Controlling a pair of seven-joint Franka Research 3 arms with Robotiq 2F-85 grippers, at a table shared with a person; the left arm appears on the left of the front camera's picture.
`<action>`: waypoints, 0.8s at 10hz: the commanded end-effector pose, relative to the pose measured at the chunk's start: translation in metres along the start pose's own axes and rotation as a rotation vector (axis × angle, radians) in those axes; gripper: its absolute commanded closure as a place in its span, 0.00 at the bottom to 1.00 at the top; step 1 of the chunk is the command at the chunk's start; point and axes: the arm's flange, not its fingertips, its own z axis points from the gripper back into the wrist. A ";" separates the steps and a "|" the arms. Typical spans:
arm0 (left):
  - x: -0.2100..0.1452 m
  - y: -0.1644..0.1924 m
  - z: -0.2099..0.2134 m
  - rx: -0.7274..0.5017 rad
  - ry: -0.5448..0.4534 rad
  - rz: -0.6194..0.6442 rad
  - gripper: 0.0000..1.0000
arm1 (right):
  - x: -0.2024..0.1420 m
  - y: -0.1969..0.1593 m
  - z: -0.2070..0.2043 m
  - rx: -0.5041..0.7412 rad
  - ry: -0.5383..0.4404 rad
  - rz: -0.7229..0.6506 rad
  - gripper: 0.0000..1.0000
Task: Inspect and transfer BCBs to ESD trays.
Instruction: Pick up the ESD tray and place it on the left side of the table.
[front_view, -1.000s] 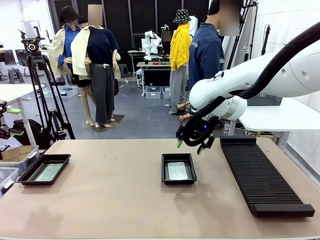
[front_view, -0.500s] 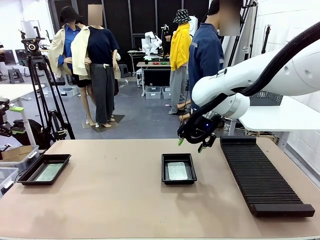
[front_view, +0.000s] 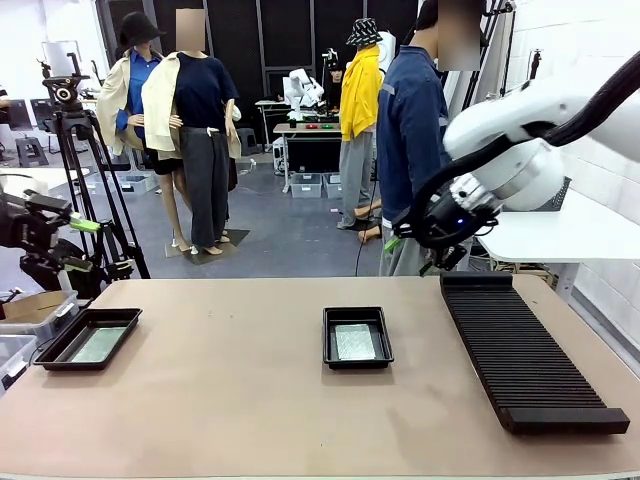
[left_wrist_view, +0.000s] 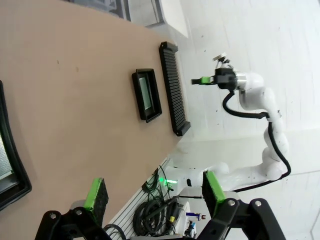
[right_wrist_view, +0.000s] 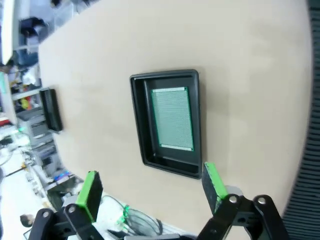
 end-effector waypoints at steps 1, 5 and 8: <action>-0.015 -0.019 -0.028 0.062 0.026 -0.030 0.00 | -0.013 -0.025 0.024 0.103 -0.025 -0.005 0.00; 0.012 -0.065 -0.090 0.171 0.122 0.005 0.00 | 0.005 -0.080 0.084 0.316 0.014 -0.073 0.00; 0.031 -0.096 -0.144 0.298 0.185 0.034 0.00 | 0.025 -0.125 0.113 0.453 0.075 -0.108 0.00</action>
